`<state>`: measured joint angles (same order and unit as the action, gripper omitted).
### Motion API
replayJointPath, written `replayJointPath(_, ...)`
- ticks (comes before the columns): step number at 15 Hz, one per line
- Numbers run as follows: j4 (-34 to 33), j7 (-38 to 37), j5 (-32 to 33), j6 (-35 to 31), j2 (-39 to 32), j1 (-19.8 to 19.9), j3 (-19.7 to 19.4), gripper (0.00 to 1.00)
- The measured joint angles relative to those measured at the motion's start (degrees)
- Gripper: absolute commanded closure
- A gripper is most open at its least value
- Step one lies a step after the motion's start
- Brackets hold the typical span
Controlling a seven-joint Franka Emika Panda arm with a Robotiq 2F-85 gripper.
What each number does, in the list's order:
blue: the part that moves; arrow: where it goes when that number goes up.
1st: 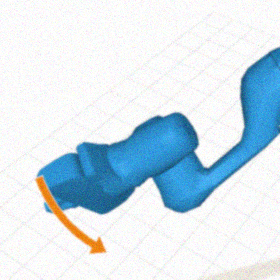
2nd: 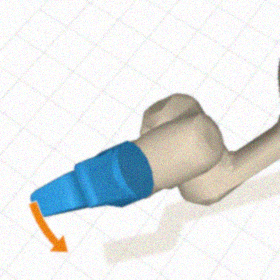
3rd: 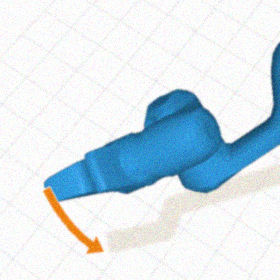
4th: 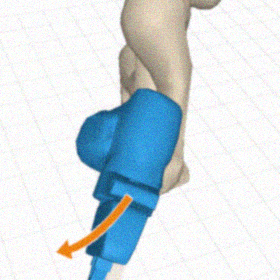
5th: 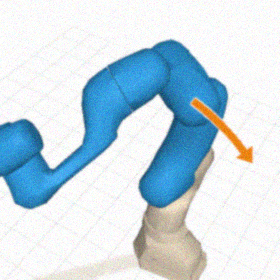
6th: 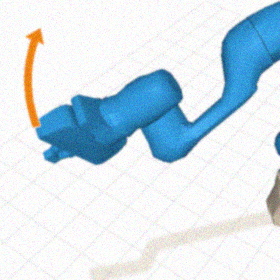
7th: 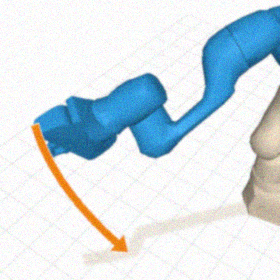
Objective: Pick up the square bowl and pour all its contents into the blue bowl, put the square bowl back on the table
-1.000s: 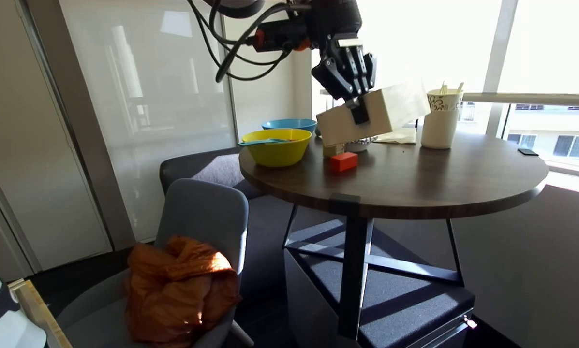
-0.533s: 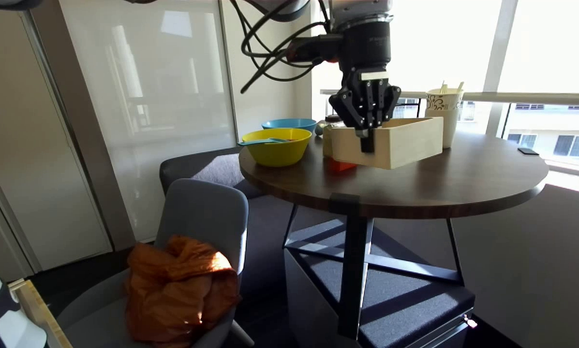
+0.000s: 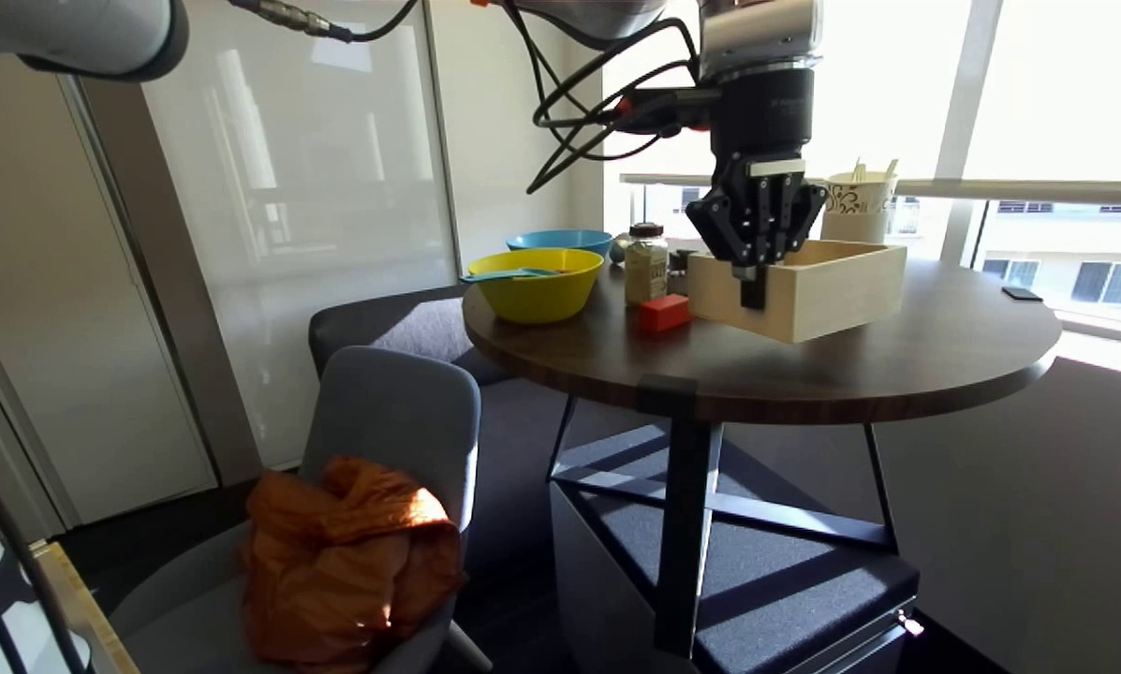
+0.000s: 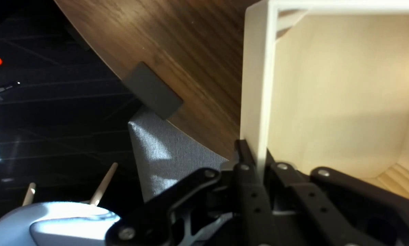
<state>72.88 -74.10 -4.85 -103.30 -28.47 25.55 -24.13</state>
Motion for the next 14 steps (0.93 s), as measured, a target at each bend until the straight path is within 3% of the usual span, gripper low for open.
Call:
replayJointPath(5,-7.8,-3.1,0.0,3.8,-4.8,0.6,1.3,0.98)
replayJointPath(12,-19.2,-3.1,-3.7,12.3,-12.5,4.4,3.3,0.98)
replayJointPath(13,-20.4,-3.1,-3.8,13.0,-13.5,5.0,3.6,0.69)
replayJointPath(14,-21.4,-3.1,-3.8,13.6,-14.2,5.6,4.1,0.68)
